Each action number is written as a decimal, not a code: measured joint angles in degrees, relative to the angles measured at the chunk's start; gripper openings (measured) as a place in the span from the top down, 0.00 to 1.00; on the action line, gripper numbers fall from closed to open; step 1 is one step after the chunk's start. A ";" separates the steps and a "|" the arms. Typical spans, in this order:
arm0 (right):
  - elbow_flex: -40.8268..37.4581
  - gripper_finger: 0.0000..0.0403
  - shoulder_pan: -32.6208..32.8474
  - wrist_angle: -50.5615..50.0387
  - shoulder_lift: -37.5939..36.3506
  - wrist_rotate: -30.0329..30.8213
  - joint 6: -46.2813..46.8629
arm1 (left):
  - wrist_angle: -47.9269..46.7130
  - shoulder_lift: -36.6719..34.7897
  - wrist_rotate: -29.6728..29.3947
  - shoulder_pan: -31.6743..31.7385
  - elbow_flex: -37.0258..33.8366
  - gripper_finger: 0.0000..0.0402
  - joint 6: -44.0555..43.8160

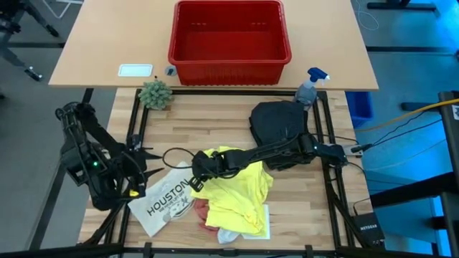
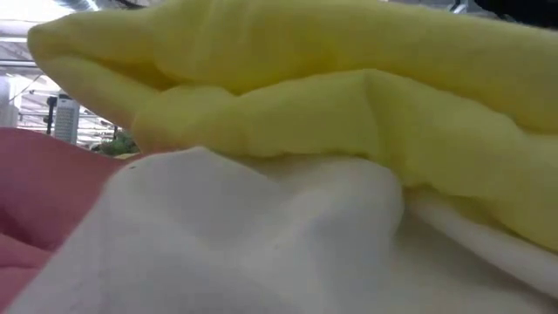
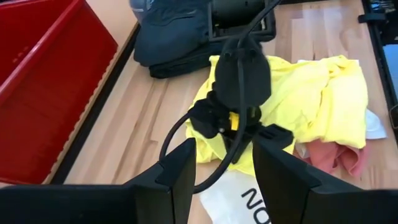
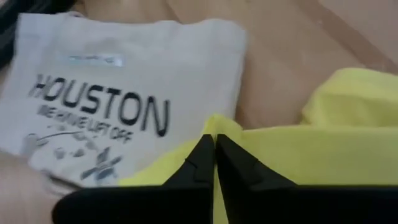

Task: Fold laundry
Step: Fold the yellow shirt

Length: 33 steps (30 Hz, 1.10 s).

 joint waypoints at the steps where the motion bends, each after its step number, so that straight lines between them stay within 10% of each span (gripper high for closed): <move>1: 0.01 0.98 0.04 0.00 -0.14 -0.33 0.33 | -0.26 -0.04 -0.02 0.00 0.00 0.63 -0.02; 16: -0.03 1.00 0.47 -6.63 -5.04 2.47 -1.41 | -1.69 -0.07 -0.15 -0.04 -0.02 0.63 -1.51; 33: -0.04 1.00 0.34 -47.73 -13.34 18.92 0.97 | -1.69 -0.31 -0.15 -0.32 -0.02 0.63 -1.71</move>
